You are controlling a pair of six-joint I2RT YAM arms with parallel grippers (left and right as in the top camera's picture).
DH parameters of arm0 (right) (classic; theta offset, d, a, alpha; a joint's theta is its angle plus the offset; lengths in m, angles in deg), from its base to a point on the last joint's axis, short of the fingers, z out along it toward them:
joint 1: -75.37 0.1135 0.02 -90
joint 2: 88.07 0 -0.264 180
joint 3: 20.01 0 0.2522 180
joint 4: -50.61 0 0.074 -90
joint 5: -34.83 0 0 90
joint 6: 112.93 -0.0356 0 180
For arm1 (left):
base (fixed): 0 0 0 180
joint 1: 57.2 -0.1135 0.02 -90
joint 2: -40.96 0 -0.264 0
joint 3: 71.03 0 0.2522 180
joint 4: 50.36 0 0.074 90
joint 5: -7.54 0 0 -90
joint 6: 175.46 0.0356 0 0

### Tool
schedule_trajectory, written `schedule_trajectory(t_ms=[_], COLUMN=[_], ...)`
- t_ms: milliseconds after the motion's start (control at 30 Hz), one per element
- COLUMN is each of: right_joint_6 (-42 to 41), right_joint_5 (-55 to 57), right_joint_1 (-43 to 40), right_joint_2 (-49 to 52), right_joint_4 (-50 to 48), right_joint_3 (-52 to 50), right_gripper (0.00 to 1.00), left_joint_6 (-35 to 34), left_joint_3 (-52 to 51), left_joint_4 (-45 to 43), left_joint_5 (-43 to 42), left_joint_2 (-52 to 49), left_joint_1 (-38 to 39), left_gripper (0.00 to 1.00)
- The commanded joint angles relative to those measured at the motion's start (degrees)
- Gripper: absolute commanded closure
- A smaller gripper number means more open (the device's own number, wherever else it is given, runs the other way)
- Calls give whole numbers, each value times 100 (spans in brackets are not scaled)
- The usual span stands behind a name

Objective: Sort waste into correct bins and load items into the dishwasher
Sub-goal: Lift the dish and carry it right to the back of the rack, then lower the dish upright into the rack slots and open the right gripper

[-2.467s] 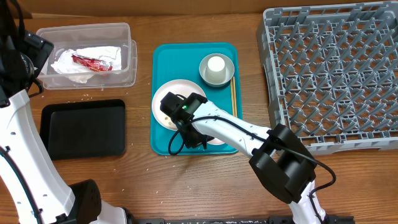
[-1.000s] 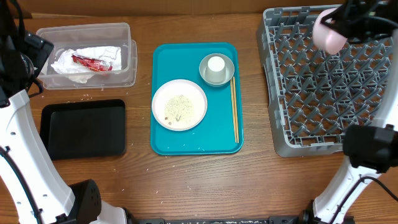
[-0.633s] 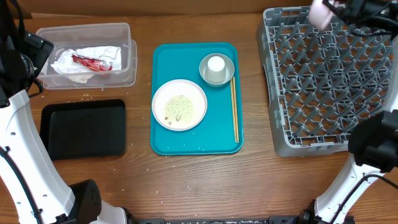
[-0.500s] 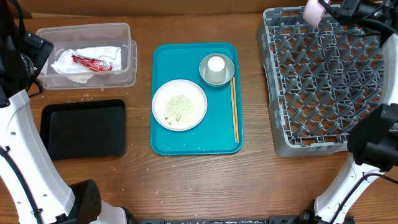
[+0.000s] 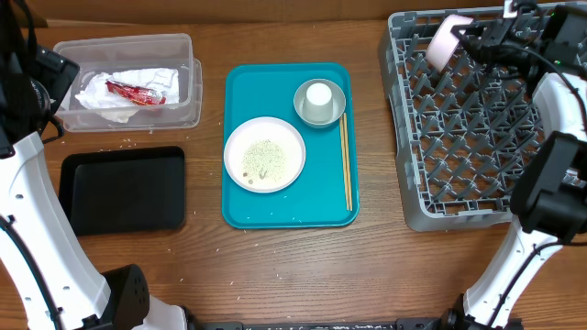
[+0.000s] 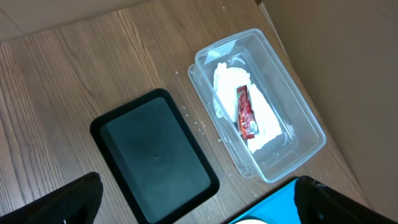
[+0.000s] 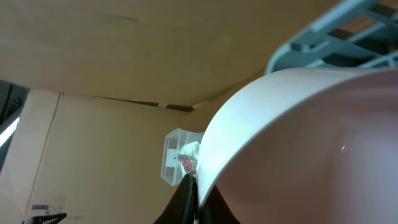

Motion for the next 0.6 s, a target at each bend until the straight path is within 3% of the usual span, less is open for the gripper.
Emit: schedule_trajectory(t_ms=[0, 300, 567], right_joint_6=[-354, -855, -1237], right_joint_5=[-164, -625, -933], right_joint_1=[-61, -367, -634], right_joint_2=[284, 280, 203], right_joint_4=[-127, -723, -903], right_joint_3=[-48, 63, 98], right_gripper=[96, 96, 89], left_joint_6=[-118, -118, -118], left_joint_3=[-2, -2, -2], left_joint_4=[11, 11, 11], left_joint_5=[114, 114, 114], left_joint_2=[-24, -24, -24], left_joint_1=[-26, -26, -26], left_gripper=[0, 0, 0])
